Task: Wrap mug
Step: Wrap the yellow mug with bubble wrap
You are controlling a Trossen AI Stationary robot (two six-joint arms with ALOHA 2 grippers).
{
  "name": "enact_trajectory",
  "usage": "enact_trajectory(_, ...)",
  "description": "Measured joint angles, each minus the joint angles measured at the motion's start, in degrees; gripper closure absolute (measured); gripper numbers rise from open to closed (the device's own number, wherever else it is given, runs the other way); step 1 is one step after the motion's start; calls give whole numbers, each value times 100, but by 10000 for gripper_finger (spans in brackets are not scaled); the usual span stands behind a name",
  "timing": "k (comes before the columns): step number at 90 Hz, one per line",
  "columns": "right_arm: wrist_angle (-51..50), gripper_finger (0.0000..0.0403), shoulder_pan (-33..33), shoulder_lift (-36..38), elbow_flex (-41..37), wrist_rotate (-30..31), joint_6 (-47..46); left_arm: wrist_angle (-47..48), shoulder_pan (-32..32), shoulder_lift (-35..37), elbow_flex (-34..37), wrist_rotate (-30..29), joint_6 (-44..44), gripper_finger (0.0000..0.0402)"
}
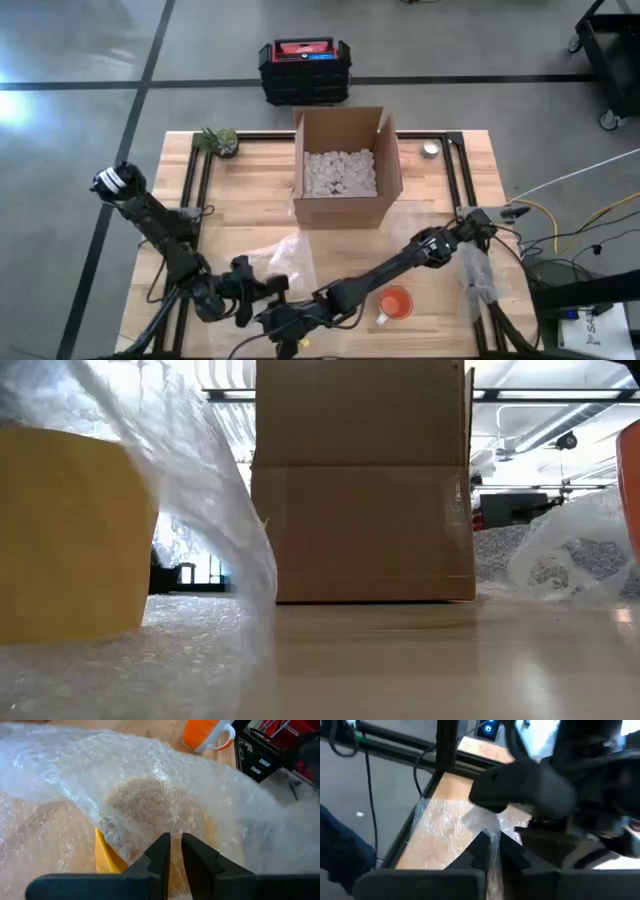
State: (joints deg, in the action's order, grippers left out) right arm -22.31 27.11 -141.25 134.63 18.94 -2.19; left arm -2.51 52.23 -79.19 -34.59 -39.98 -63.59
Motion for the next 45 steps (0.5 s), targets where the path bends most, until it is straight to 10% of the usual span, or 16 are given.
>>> enact_trajectory(45, -3064, 225, -75, 1042, 22, -100, -36, -59, 6, 24, 13, 20, 70, 365)
